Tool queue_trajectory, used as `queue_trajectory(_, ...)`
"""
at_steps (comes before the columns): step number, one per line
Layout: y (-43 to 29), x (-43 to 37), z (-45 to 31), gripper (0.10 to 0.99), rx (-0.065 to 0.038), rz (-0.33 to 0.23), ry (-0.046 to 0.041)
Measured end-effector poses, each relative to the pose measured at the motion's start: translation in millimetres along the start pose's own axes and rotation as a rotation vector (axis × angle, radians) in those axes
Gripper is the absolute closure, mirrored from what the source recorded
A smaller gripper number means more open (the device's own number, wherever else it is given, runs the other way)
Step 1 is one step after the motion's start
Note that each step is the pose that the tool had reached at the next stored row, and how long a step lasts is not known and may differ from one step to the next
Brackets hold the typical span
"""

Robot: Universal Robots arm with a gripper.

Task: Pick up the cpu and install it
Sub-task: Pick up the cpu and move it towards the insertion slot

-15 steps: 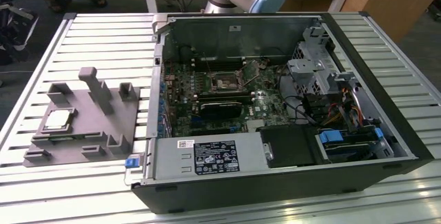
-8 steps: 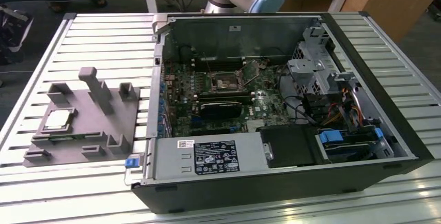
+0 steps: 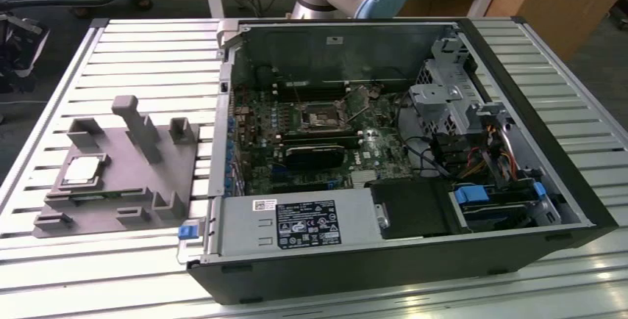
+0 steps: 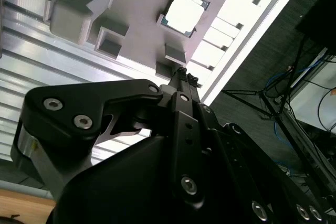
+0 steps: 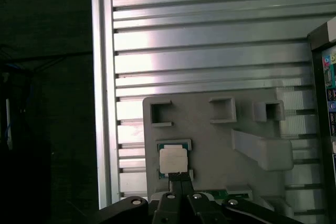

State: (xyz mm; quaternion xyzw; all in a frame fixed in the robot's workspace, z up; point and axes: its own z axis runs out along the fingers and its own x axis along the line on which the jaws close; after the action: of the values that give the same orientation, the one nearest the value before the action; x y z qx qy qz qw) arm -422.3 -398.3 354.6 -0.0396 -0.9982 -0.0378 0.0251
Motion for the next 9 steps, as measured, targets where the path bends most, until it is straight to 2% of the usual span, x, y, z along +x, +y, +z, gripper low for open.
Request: queue_trajectory(9,-3.9,-0.9,10.6,0.98,0.0,-0.001,0.0001)
